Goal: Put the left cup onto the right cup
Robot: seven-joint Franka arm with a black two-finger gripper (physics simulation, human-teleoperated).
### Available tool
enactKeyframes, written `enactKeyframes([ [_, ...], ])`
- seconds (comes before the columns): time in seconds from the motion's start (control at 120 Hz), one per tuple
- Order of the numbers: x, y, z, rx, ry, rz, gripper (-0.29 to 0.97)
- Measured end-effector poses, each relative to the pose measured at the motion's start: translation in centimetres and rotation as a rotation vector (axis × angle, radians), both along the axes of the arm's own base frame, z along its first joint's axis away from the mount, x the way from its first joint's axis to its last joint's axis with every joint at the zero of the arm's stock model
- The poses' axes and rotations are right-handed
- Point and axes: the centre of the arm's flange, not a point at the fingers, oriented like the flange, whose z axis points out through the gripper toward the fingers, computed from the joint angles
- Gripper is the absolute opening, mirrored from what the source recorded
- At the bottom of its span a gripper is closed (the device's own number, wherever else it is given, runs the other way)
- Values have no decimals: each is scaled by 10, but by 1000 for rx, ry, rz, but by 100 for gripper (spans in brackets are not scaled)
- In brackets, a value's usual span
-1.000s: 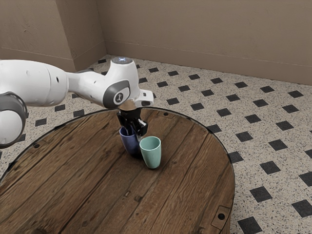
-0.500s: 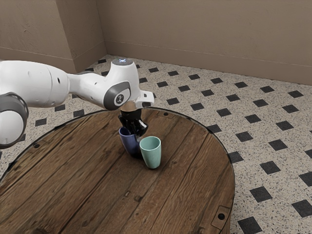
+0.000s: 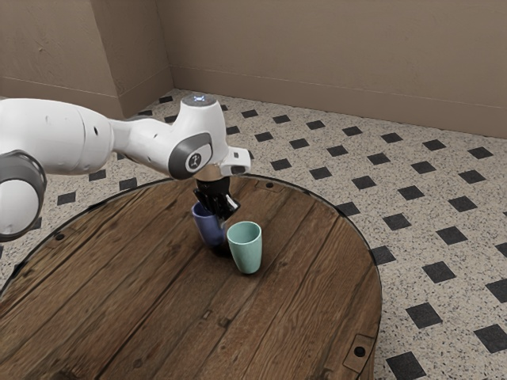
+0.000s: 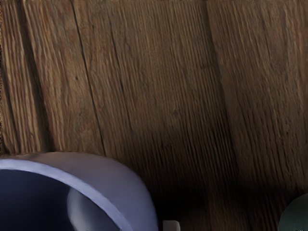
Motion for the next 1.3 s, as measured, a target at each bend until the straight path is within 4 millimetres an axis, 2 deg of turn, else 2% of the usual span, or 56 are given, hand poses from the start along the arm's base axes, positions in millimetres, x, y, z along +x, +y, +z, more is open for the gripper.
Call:
enactKeyframes([
  [0.217, -1, -1, 22, 7, -27, -3, -8],
  [0.508, -12, -7, 79, 19, -63, -8, -8],
  [0.717, -22, -12, 108, 24, -59, -5, -8],
  [0.9, -31, -34, 130, 17, -55, -26, -8],
  [1.3, -45, -82, 144, 13, -35, -56, -8],
])
